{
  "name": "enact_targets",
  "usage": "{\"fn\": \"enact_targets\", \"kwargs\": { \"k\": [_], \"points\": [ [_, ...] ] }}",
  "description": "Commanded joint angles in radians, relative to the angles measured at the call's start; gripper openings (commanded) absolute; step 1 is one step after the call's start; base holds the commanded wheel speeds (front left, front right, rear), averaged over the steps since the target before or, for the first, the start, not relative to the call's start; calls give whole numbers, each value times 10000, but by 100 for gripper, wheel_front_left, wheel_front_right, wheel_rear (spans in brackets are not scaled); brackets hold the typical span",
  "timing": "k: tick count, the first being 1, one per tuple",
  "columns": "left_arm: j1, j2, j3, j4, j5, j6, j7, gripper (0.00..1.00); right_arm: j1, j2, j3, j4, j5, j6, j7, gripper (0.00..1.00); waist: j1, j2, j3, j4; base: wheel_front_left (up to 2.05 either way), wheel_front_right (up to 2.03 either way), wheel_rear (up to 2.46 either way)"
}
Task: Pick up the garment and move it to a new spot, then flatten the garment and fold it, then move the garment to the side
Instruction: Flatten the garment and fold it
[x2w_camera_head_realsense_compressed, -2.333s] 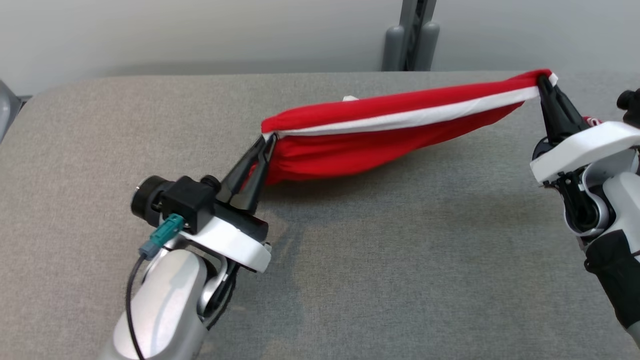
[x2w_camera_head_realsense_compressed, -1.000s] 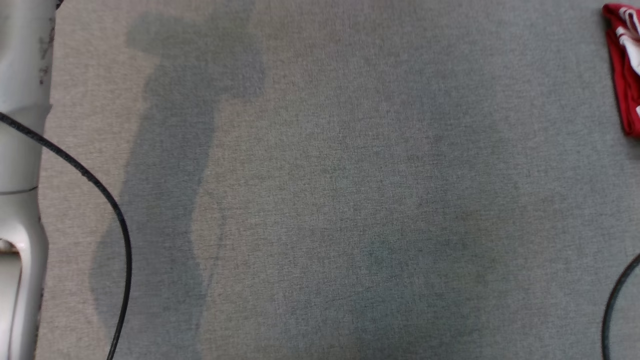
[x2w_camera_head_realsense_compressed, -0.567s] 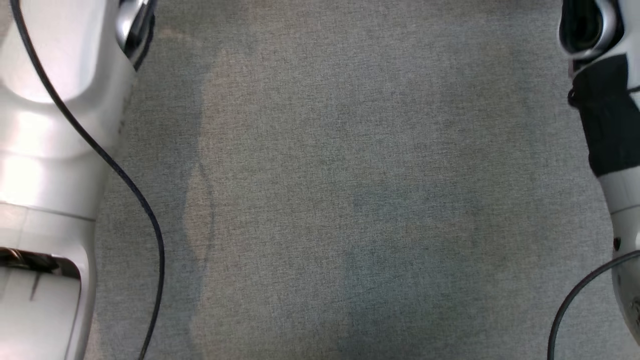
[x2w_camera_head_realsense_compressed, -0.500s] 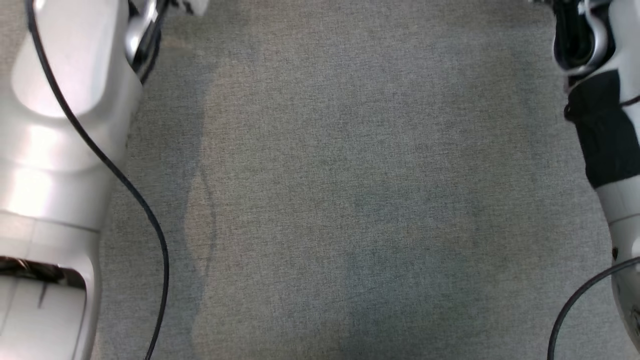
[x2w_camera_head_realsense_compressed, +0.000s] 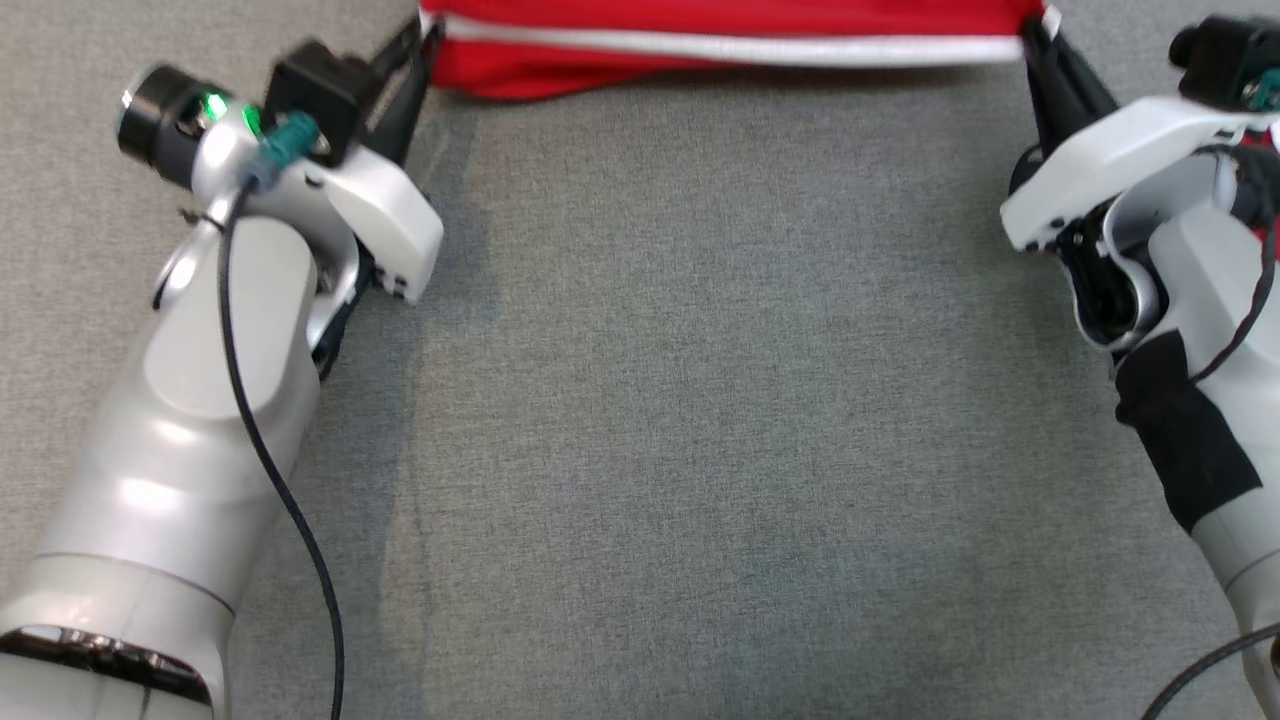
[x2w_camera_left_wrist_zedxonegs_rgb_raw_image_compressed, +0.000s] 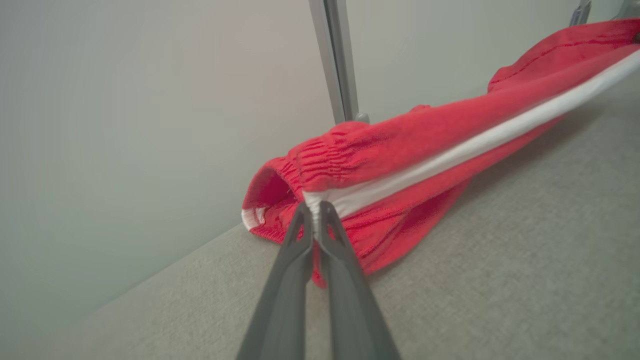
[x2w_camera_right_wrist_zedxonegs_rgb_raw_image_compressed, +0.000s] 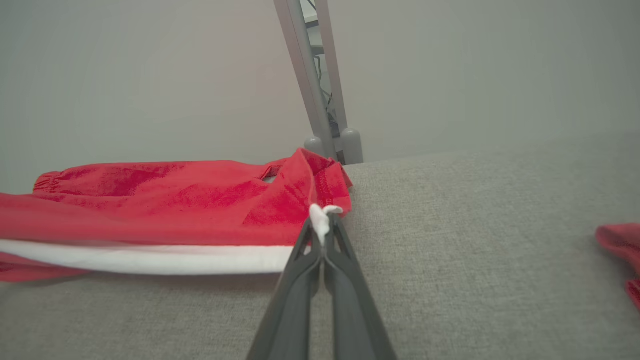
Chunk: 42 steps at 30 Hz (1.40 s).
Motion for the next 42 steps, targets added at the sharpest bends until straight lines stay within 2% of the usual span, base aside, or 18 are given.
{"fn": "enact_targets", "kwargs": {
  "k": [1,6,7,11,18,25,29,35,41,42],
  "points": [
    [238,65,-191,232,102,-51,-39,0,257,-149,164,85,196,1,199,0,0,0,-304,34,0,0,0],
    [594,175,-1131,798,471,-60,-39,0,738,-357,707,157,643,-1,797,0,0,0,-707,39,0,0,0],
    [773,193,-1563,1030,534,-64,-39,0,924,-483,971,145,825,-1,1094,0,0,0,-876,27,0,0,0],
    [933,186,-2151,1567,592,-67,29,0,1200,-684,1310,141,1128,-1,1545,0,0,0,-1153,31,0,0,0],
    [1308,25,-3101,2398,-32,-66,328,0,1611,-1188,2055,-42,1712,-4,2482,0,0,0,-1716,23,0,0,0],
    [1810,137,-4218,2410,-1048,-67,726,0,2026,-1710,3000,-701,2329,-5,3619,0,0,0,-2258,54,0,0,0],
    [2107,441,-4952,2112,-1506,-67,832,0,2357,-2162,3631,-1276,2769,-5,4532,0,0,0,-2606,77,0,0,0],
    [2807,990,-6085,1145,-2784,-68,1619,0,2894,-3012,4472,-2373,3537,-11,5942,0,0,0,-3183,146,0,0,0],
    [3265,2055,-7146,-608,-4053,-66,2488,0,3450,-4032,4791,-3419,4439,-13,7358,0,0,0,-3640,223,0,0,0],
    [3420,2488,-7326,-1251,-4443,-63,2782,0,3639,-4363,4821,-3759,4670,-15,7750,0,0,0,-3782,259,0,0,0]
  ]
}}
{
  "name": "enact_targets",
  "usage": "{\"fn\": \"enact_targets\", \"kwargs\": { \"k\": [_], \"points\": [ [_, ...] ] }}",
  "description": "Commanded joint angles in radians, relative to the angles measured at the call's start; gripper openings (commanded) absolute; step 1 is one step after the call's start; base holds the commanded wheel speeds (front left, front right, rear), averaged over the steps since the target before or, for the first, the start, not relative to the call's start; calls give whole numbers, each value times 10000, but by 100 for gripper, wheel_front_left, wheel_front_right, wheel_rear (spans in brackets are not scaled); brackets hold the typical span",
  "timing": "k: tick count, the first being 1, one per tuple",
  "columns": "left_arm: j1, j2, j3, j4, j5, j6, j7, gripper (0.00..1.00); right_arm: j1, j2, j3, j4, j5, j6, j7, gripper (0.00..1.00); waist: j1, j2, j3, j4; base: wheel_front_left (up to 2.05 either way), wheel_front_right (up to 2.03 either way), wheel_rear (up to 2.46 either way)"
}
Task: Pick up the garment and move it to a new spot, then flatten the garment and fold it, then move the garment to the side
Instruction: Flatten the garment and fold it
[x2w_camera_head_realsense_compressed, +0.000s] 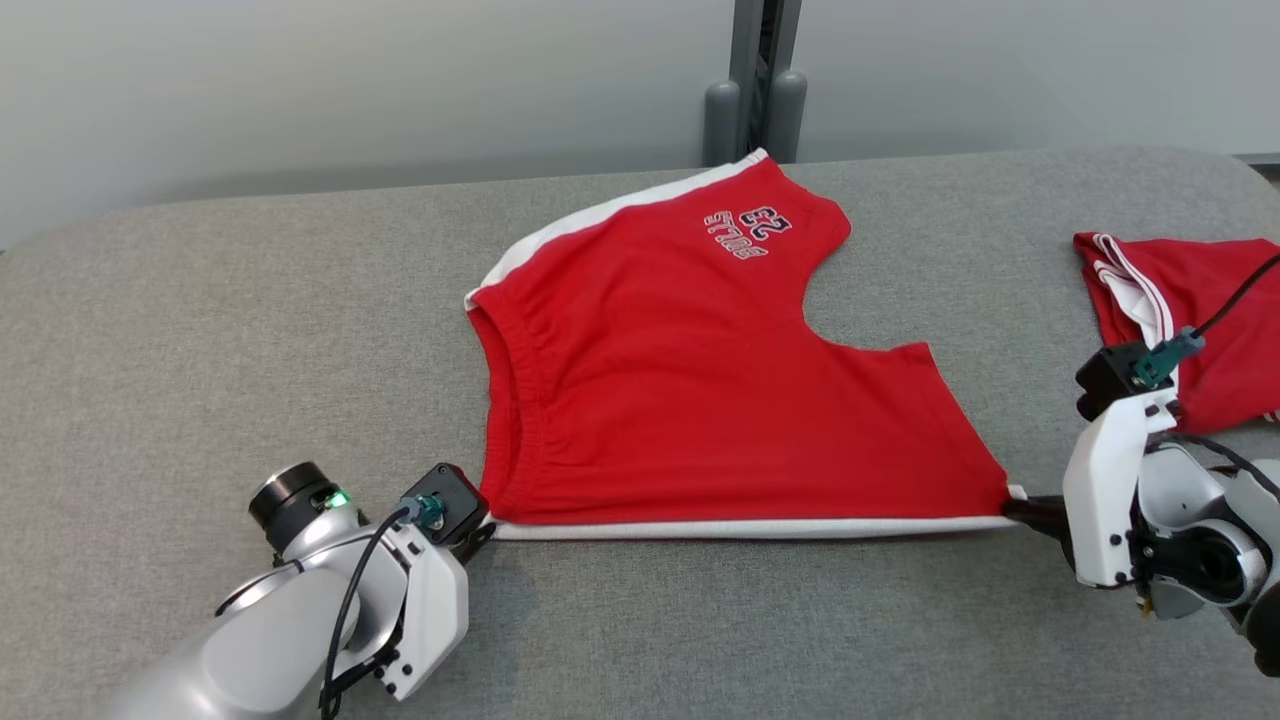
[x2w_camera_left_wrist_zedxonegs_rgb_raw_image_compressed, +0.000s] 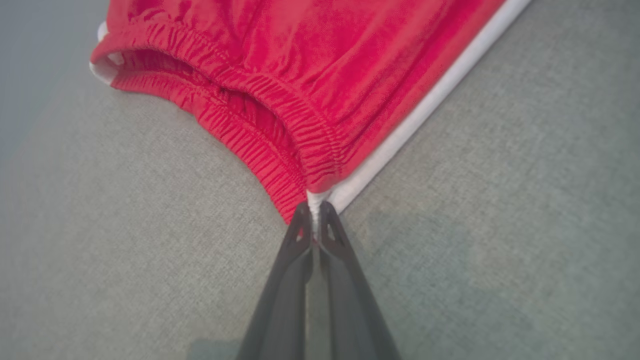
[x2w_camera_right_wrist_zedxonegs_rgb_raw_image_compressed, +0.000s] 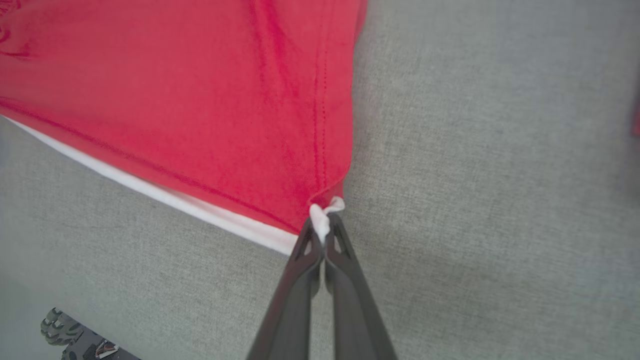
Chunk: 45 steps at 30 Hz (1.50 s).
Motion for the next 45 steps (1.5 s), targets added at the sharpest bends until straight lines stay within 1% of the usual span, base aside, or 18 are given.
{"fn": "enact_targets", "kwargs": {
  "k": [1,5,9,10,13,16,18,23,27,31,34,40,45],
  "points": [
    [229,618,-89,-381,-294,26,299,0,292,-521,-37,-161,180,-34,296,0,0,-1,-184,70,0,0,0],
    [634,1421,-251,-1870,-857,29,964,0,803,-1072,-191,-864,560,-45,769,0,0,-1,-369,143,0,0,0],
    [1114,2304,-458,-3883,-1476,27,1598,0,1458,-1435,-372,-1399,928,-45,1181,0,0,-1,-482,173,0,0,0],
    [1114,2304,-458,-3883,-1476,27,1598,0,1458,-1435,-372,-1399,928,-45,1181,0,0,-1,-482,173,0,0,0],
    [1345,3014,-512,-4939,-1593,29,2054,0,1923,-1746,-512,-1678,967,-46,1414,0,0,-1,-517,221,0,0,0],
    [1648,3400,-535,-5732,-1849,50,2370,0,2357,-1919,-691,-1928,1041,-46,1525,0,0,-1,-540,250,0,0,0],
    [1716,3532,-475,-6169,-1965,204,2432,0,2570,-1918,-848,-2214,993,-45,1456,0,0,-1,-527,272,0,0,0],
    [1927,3534,-54,-6857,-2578,589,2181,0,2774,-1758,-1504,-2644,857,-42,1046,0,0,-1,-420,318,0,0,0],
    [2109,3368,480,-7231,-3432,668,1825,0,2605,-1604,-2070,-2845,621,-22,759,0,0,-1,-301,397,0,0,0],
    [2184,3176,1036,-7451,-4400,557,1498,0,2422,-1351,-2688,-2841,519,-20,617,0,0,-1,-167,531,0,0,0],
    [2128,3072,1363,-7419,-4915,539,1343,0,2206,-1196,-3095,-2744,302,-20,550,0,0,-1,-29,680,0,0,0],
    [1897,2574,1933,-7355,-5890,372,1078,0,1664,-878,-3795,-2561,-270,-19,450,0,0,-1,319,1067,0,0,0],
    [1746,2034,2393,-7237,-6713,202,755,0,1039,-633,-4253,-2359,-850,-20,241,0,0,-1,631,1420,0,0,0]
  ]
}}
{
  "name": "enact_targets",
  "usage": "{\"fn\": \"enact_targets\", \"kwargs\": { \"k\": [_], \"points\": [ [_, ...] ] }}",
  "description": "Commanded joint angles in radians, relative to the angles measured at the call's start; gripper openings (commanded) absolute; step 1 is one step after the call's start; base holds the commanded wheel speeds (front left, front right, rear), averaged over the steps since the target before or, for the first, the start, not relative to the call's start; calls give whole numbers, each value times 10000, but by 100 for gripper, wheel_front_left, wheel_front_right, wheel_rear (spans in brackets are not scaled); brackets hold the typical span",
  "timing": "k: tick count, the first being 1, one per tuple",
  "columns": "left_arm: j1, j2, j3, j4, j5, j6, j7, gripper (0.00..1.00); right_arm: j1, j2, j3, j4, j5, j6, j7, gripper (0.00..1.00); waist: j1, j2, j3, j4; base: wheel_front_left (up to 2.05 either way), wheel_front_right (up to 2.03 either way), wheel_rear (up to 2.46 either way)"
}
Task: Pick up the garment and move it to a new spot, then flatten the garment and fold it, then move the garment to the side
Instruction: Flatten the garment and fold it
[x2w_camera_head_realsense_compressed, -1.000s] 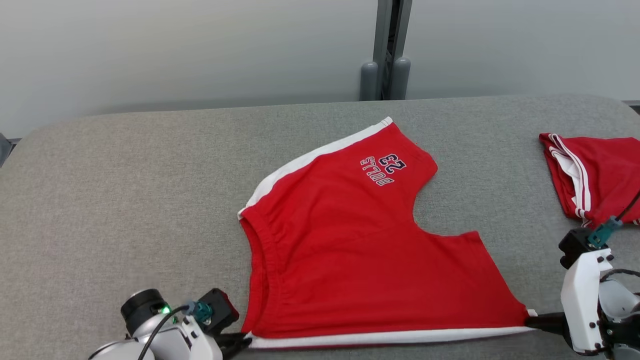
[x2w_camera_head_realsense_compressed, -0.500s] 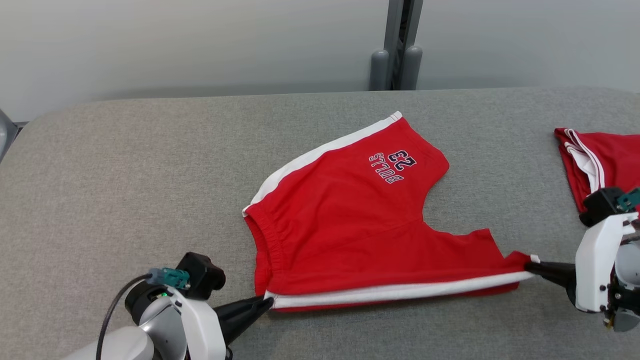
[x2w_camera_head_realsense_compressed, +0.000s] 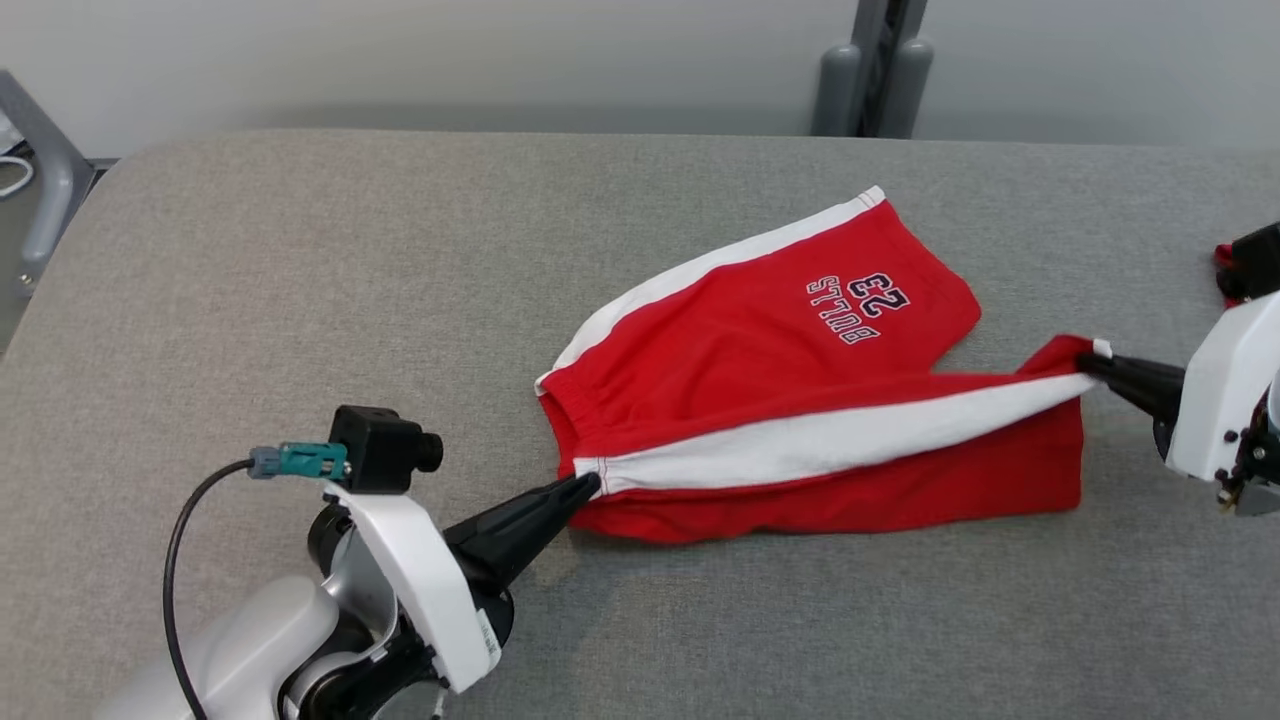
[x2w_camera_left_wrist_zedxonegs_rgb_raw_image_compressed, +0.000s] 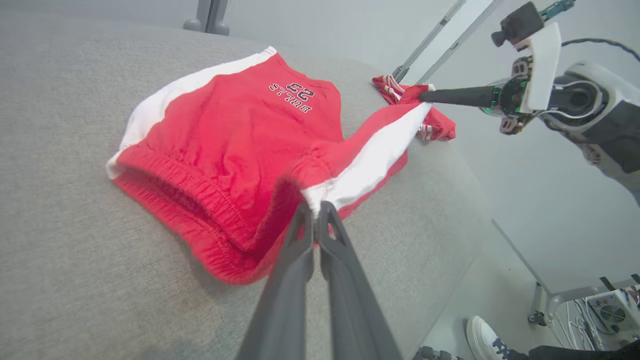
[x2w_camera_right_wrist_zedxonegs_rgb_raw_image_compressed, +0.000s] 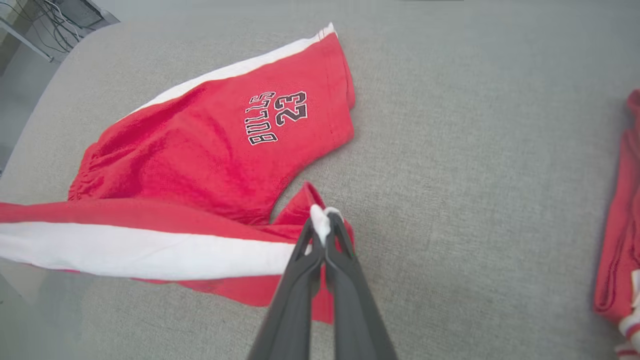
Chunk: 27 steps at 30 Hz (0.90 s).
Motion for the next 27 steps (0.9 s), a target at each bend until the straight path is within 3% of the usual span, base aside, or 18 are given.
{"fn": "enact_targets", "kwargs": {
  "k": [1,7,10,27],
  "points": [
    [-108,-112,156,77,-261,-81,-106,0,-206,20,-104,69,-166,-1,-133,0,0,0,188,214,0,0,0],
    [-334,-827,781,685,-1130,-168,-628,0,-943,205,-296,275,-980,-1,-607,0,0,0,512,608,0,0,0],
    [-535,-1012,874,1088,-937,-77,-859,0,-1213,226,-330,411,-1337,-1,-846,0,0,0,661,714,0,0,0],
    [-2003,-3483,985,3994,-468,-81,-1998,0,-3619,471,377,1808,-2950,-1,-2302,0,0,0,2089,1645,0,0,0]
  ]
}}
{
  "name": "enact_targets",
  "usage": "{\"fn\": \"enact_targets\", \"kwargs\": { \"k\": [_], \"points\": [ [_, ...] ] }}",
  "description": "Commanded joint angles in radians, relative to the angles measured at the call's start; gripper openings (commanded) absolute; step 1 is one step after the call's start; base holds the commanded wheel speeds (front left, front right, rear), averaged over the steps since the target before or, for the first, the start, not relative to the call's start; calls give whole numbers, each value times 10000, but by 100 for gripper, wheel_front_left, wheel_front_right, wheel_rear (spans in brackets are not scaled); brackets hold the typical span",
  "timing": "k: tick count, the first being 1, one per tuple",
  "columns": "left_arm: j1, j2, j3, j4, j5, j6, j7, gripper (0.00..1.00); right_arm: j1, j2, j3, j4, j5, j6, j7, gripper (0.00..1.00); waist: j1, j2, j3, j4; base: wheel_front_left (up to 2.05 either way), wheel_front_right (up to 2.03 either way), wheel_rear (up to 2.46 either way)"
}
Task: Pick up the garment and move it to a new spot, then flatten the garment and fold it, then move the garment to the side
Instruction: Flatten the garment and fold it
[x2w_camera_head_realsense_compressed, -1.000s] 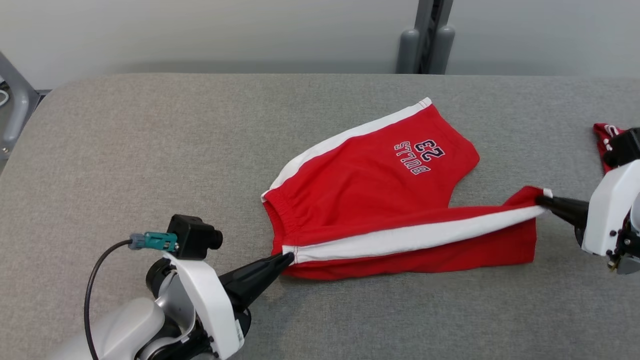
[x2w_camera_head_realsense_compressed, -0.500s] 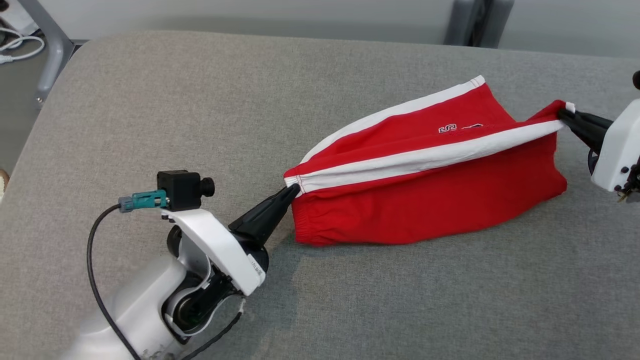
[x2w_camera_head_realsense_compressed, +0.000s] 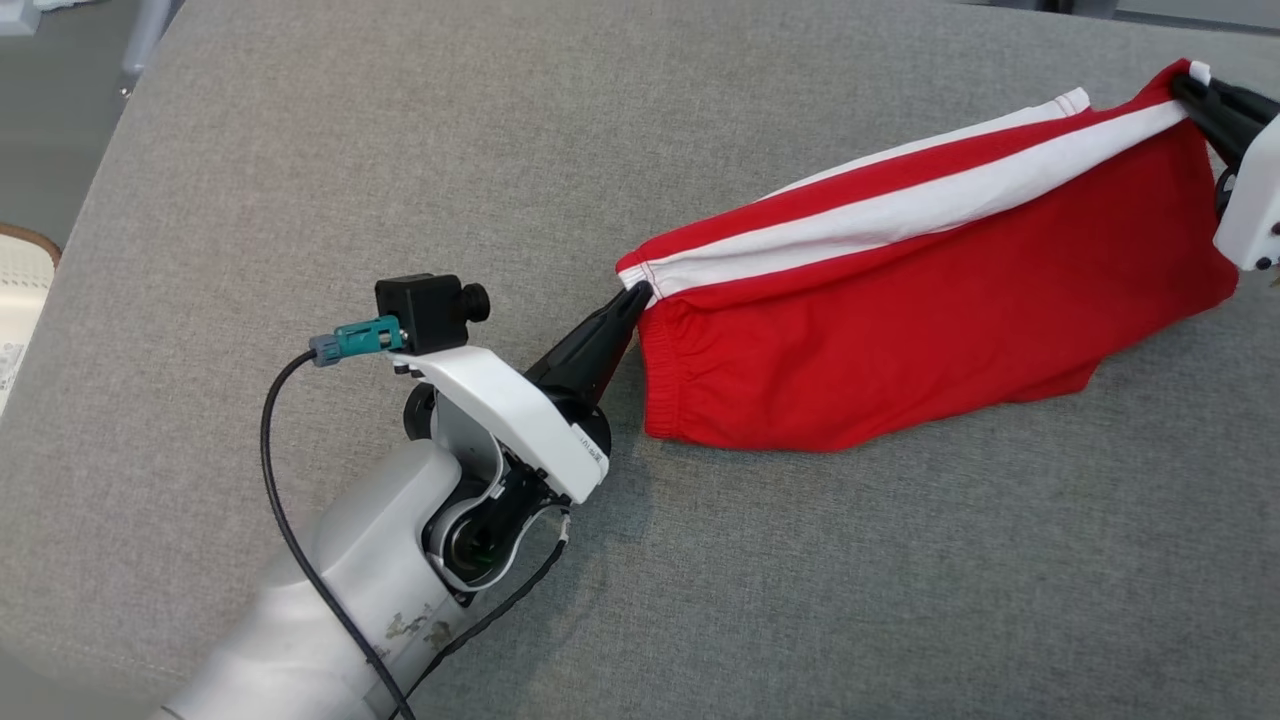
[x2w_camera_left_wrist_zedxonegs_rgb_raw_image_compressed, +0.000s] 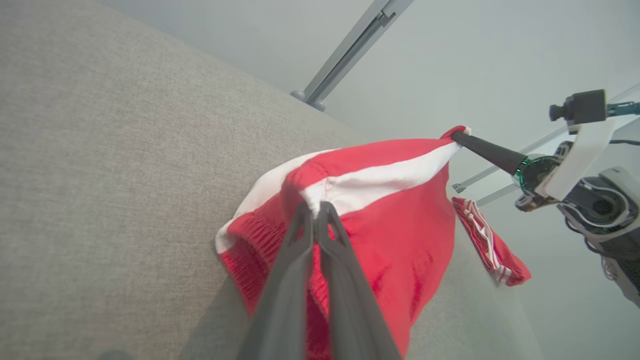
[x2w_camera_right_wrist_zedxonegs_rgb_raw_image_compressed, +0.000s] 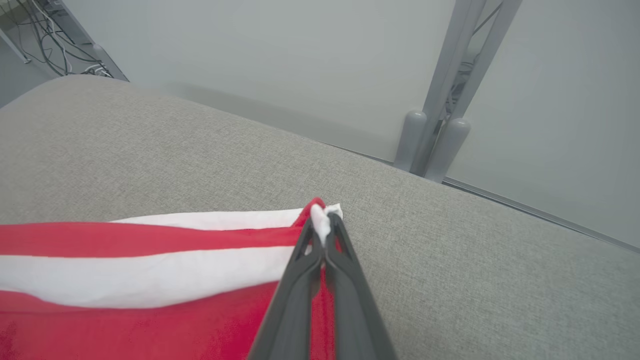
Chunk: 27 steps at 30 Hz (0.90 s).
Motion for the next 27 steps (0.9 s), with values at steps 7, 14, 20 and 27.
{"fn": "enact_targets", "kwargs": {
  "k": [7,14,20,27],
  "points": [
    [-621,-760,76,1053,63,-79,-379,0,-901,79,451,1067,-344,-3,-498,0,0,0,539,461,0,0,0],
    [-934,-1208,28,1710,3,-171,-684,0,-1341,227,852,1819,-348,-3,-968,0,0,0,761,623,0,0,0],
    [-1173,-1498,-174,2080,-53,-190,-847,0,-1707,201,1284,2416,-276,-3,-1226,0,0,0,1022,704,0,0,0],
    [-1317,-1629,-445,2189,-90,-194,-989,68,-2015,234,1415,3025,-469,-3,-1695,100,0,0,1145,690,0,0,0]
  ]
}}
